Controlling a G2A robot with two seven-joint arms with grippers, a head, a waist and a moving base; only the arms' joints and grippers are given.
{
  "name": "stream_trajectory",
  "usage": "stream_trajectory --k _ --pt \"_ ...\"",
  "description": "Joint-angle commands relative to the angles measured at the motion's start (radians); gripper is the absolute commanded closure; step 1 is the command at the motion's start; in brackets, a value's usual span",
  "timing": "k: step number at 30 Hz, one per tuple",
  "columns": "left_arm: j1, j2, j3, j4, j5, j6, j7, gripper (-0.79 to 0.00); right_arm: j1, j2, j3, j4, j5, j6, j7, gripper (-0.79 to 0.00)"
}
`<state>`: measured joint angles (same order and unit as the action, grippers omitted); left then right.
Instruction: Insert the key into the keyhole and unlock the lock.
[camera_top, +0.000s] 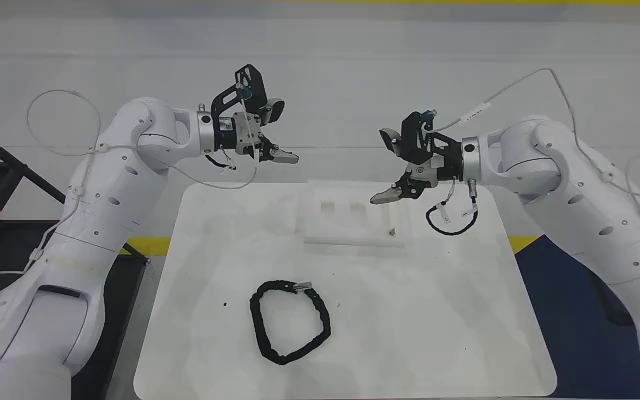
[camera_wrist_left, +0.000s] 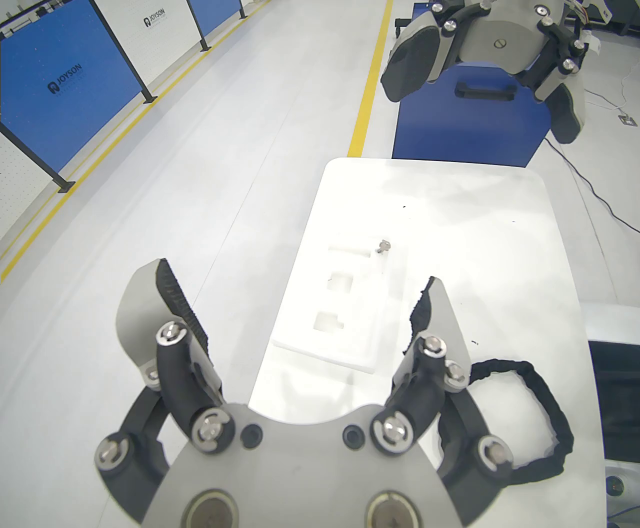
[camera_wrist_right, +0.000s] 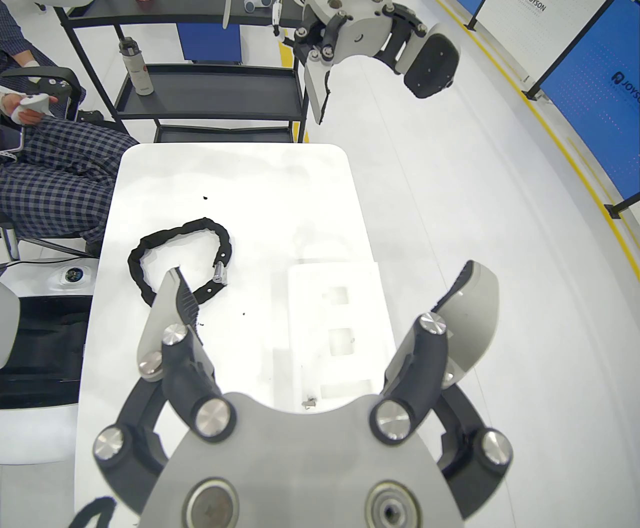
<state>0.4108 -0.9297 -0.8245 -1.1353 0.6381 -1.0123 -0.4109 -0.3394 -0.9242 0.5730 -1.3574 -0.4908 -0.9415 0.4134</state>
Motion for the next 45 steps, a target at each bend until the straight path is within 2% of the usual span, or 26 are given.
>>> stream_trajectory --k 1,24,27,33,39,41,45 --pt "0.000 0.000 0.000 0.000 0.000 0.000 0.000 -0.784 0.000 0.000 0.000 0.000 0.000 0.000 0.000 -0.784" --pt "0.000 0.000 0.000 0.000 0.000 0.000 0.000 -0.785 0.000 0.000 0.000 0.000 0.000 0.000 0.000 -0.785" --pt "0.000 0.000 0.000 0.000 0.000 0.000 0.000 -0.785 -0.028 -0.003 -0.003 0.020 0.010 0.037 -0.002 -0.785" --pt "0.000 0.000 0.000 0.000 0.000 0.000 0.000 -0.785 -0.070 -0.018 -0.019 0.073 0.087 0.160 0.062 -0.785" --pt "0.000 0.000 0.000 0.000 0.000 0.000 0.000 -0.785 -0.162 -0.032 -0.043 0.126 0.203 0.429 0.174 -0.785" --pt "0.000 0.000 0.000 0.000 0.000 0.000 0.000 -0.785 -0.188 -0.038 -0.054 0.131 0.216 0.483 0.203 -0.785" --pt "0.000 0.000 0.000 0.000 0.000 0.000 0.000 -0.785 -0.207 -0.061 -0.081 0.144 0.253 0.666 0.320 -0.785"
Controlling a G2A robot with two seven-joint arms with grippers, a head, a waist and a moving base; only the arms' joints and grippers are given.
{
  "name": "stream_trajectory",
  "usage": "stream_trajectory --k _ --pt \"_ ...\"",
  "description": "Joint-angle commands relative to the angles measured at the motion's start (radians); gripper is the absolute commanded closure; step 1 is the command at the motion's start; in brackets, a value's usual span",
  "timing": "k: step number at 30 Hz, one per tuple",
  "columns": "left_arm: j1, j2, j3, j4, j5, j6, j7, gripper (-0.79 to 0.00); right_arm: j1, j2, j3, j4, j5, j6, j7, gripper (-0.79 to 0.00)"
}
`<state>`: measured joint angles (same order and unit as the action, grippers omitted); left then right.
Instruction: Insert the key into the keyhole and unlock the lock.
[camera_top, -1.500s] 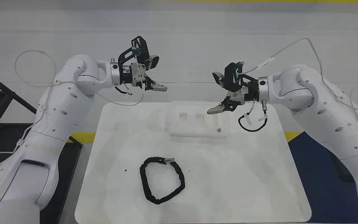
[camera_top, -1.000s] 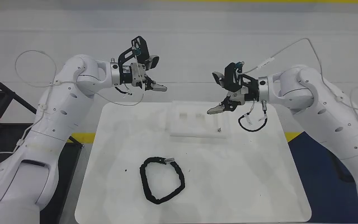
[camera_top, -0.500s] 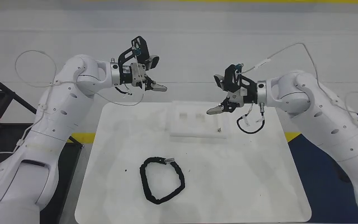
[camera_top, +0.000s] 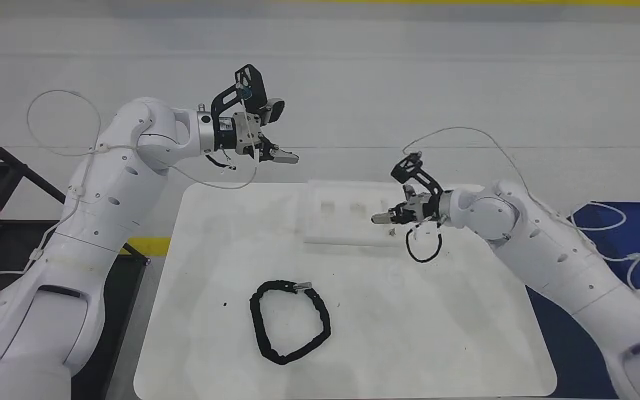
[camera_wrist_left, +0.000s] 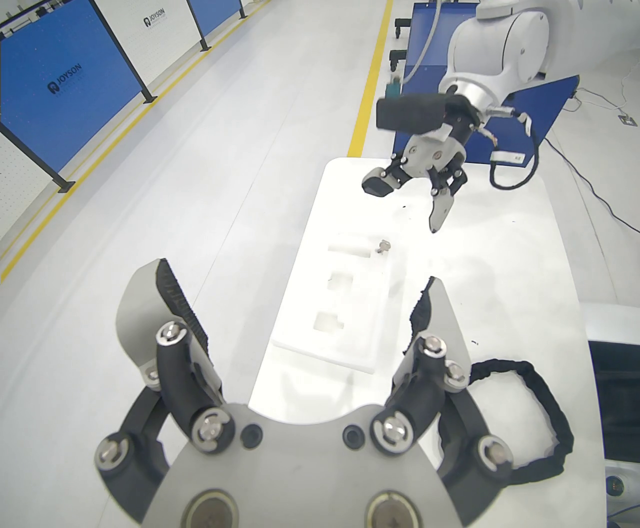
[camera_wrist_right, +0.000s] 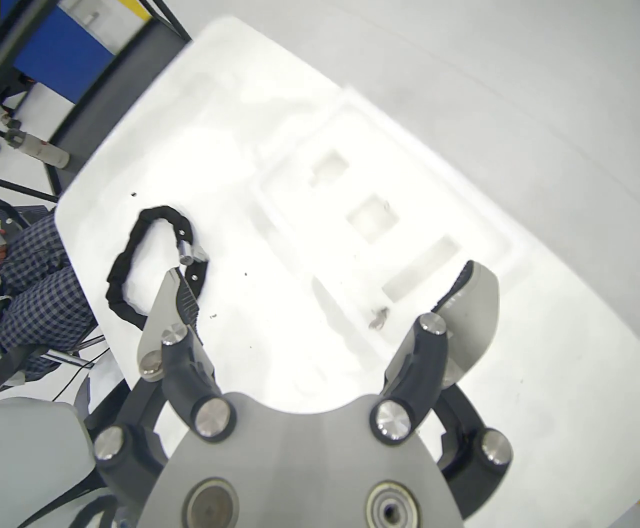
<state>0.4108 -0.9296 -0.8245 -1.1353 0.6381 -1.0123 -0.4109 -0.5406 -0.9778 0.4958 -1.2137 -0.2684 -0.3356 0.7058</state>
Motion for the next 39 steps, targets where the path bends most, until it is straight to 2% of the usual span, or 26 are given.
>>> stream_trajectory --k 1,6,15,35,39 --pt "0.000 0.000 0.000 0.000 0.000 0.000 0.000 -0.785 -0.009 -0.014 -0.008 0.000 0.044 0.078 0.040 -0.785" --pt "0.000 0.000 0.000 0.000 0.000 0.000 0.000 -0.785 -0.020 -0.050 -0.032 0.024 0.085 0.146 0.078 -0.785" --pt "0.000 0.000 0.000 0.000 0.000 0.000 0.000 -0.785 -0.019 -0.118 -0.045 0.153 0.145 0.193 0.028 -0.785" --pt "0.000 0.000 0.000 0.000 0.000 0.000 0.000 -0.785 -0.019 -0.120 -0.044 0.157 0.149 0.193 0.026 -0.785" --pt "0.000 0.000 0.000 0.000 0.000 0.000 0.000 -0.785 -0.029 -0.120 -0.039 0.144 0.115 0.255 0.060 -0.785"
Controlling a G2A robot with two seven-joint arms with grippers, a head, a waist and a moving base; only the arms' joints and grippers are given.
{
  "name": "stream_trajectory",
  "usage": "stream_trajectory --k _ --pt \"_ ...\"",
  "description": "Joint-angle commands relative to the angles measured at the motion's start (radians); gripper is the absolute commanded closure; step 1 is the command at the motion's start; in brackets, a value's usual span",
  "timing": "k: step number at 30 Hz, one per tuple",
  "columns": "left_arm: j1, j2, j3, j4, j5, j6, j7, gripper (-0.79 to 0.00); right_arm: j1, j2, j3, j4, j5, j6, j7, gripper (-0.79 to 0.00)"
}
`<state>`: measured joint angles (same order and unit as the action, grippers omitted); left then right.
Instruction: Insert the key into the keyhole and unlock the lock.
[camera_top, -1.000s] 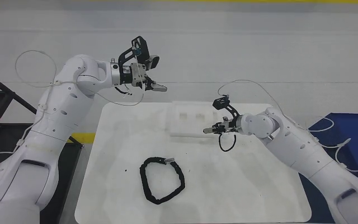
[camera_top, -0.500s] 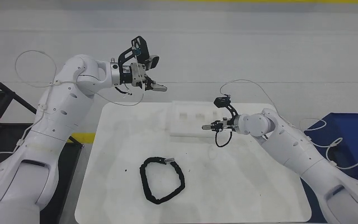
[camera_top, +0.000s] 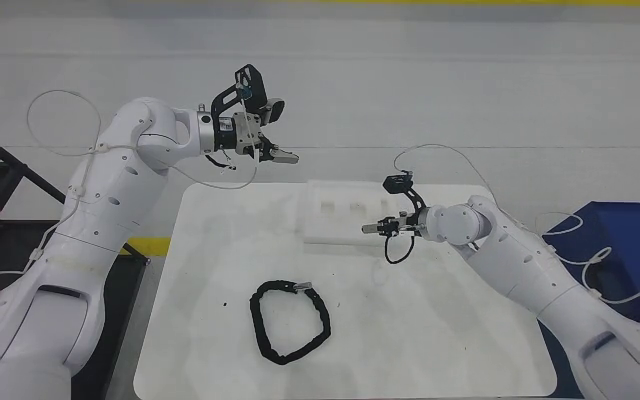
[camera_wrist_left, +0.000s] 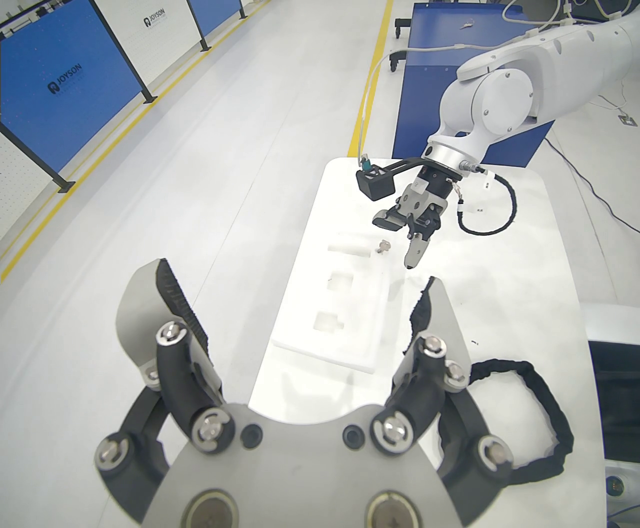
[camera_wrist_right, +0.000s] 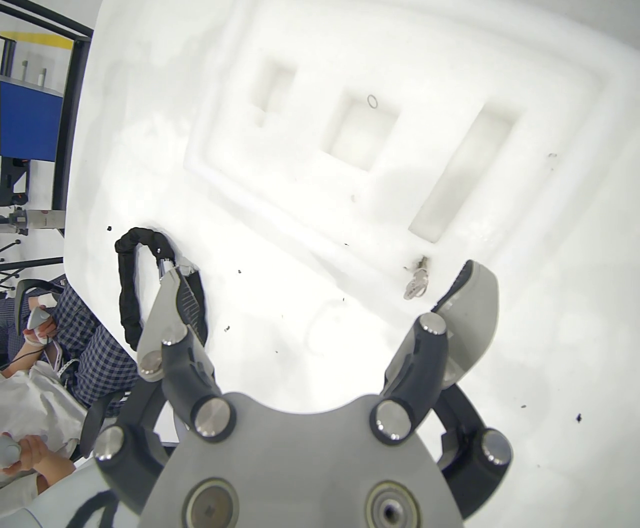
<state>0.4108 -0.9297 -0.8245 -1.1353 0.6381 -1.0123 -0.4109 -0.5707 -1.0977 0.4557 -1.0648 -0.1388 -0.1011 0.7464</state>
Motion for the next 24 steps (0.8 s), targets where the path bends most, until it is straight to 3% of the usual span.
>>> stream_trajectory --k 1,4,16,21,24 --pt "0.000 0.000 0.000 0.000 0.000 0.000 0.000 -0.785 0.006 0.001 -0.001 -0.010 -0.036 0.042 0.046 -0.785" --pt "0.000 0.000 0.000 0.000 0.000 0.000 0.000 -0.785 0.003 -0.001 0.002 -0.021 -0.051 0.075 0.087 -0.785" --pt "0.000 0.000 0.000 0.000 0.000 0.000 0.000 -0.785 -0.018 -0.027 0.017 0.002 -0.106 0.120 0.070 -0.785" --pt "0.000 0.000 0.000 0.000 0.000 0.000 0.000 -0.785 -0.010 -0.046 0.007 0.008 -0.146 0.154 0.083 -0.474" --pt "0.000 0.000 0.000 0.000 0.000 0.000 0.000 -0.785 -0.005 -0.058 0.003 0.016 -0.162 0.176 0.093 -0.437"
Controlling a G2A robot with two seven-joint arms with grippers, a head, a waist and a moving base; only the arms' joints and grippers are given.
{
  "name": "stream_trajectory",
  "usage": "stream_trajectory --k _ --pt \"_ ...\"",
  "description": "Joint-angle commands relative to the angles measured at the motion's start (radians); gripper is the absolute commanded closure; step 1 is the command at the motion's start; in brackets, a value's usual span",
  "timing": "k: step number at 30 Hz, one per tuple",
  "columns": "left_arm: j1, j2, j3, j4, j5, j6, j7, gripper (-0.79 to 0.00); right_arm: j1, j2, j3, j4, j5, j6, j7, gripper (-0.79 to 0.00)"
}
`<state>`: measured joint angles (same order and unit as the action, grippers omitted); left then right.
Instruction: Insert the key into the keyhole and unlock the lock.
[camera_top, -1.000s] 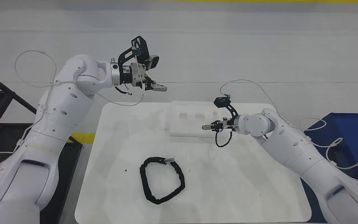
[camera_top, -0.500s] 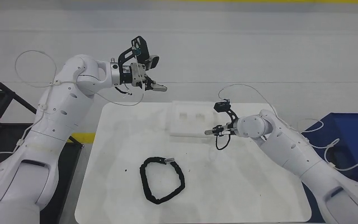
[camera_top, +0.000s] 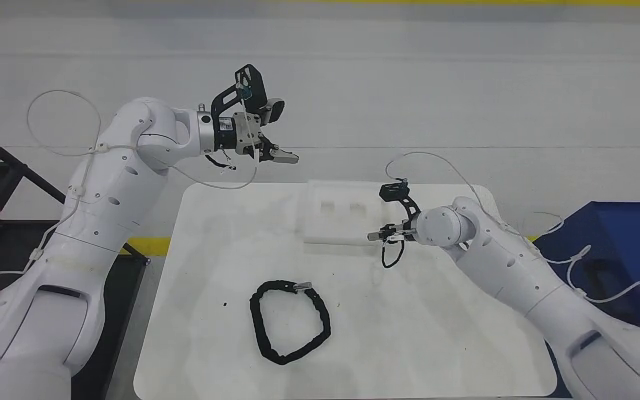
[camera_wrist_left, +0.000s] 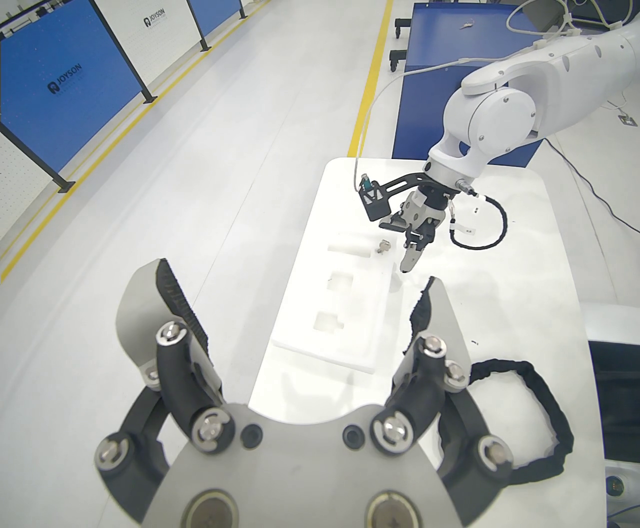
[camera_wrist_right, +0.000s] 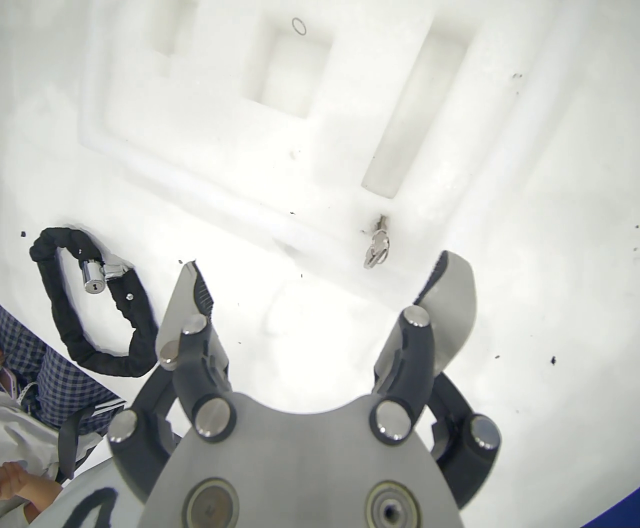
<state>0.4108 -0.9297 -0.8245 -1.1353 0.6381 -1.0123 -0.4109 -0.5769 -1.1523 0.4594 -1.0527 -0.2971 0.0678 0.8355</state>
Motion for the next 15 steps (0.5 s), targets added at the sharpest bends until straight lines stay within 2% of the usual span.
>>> stream_trajectory --k 1,10,15 --pt "0.000 0.000 0.000 0.000 0.000 0.000 0.000 -0.785 0.003 -0.007 -0.002 0.008 -0.011 0.017 0.009 -0.385" --pt "0.000 0.000 0.000 0.000 0.000 0.000 0.000 -0.785 0.006 -0.034 0.000 0.034 -0.053 0.062 0.024 -0.379" --pt "0.000 0.000 0.000 0.000 0.000 0.000 0.000 -0.785 0.006 -0.044 0.011 0.051 -0.066 0.072 0.022 -0.320"
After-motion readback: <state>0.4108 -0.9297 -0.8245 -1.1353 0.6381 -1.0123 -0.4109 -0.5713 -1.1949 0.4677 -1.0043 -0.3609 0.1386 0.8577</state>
